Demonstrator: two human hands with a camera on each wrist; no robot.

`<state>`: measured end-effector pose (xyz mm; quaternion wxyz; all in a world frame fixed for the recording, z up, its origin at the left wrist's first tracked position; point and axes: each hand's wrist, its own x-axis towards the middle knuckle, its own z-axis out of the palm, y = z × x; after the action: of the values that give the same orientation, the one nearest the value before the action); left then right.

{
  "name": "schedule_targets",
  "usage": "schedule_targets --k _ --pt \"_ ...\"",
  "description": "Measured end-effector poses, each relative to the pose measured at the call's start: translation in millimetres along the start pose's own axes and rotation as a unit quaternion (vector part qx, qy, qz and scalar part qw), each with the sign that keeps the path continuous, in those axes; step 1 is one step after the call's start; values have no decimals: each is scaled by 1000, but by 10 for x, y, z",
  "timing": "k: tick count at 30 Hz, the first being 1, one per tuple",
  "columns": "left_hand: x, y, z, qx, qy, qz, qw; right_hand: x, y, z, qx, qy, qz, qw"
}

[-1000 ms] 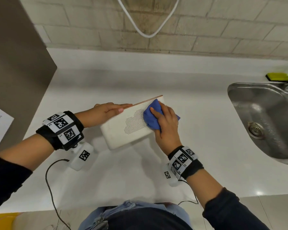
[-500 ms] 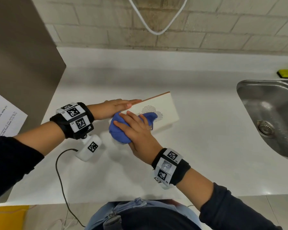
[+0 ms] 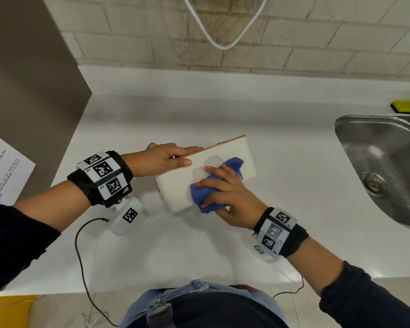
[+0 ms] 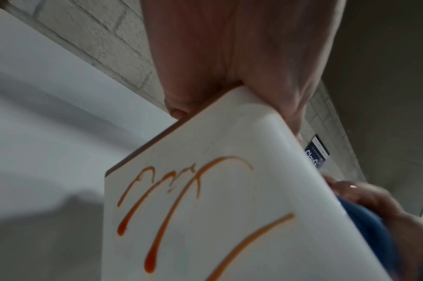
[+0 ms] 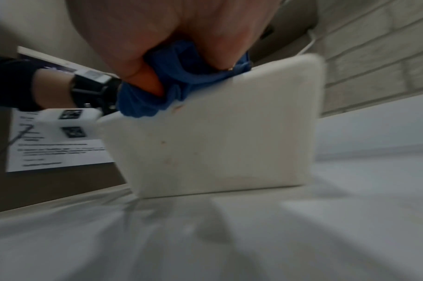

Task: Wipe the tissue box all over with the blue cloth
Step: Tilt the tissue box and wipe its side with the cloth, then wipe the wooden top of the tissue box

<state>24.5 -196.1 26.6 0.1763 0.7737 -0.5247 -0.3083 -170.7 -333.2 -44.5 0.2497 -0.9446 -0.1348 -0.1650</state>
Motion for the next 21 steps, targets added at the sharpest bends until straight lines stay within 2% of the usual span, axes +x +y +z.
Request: schedule_targets --k 5,10,13,16,19,21 --pt "-14 -6 45 8 -8 17 1000 -276 279 -271 8 55 89 995" --pt "-39 22 63 7 10 15 1000 -375 398 -322 39 143 177 973" --pt "-64 -5 118 9 35 16 999 -363 385 -386 65 238 252 936" --pt "-159 6 206 65 75 28 995 -360 266 -472 161 321 333 872" --pt "-250 -9 347 180 140 29 973 -316 62 -526 248 382 349 819" --pt "-290 -47 453 241 174 25 954 -228 -19 -543 258 389 343 815"
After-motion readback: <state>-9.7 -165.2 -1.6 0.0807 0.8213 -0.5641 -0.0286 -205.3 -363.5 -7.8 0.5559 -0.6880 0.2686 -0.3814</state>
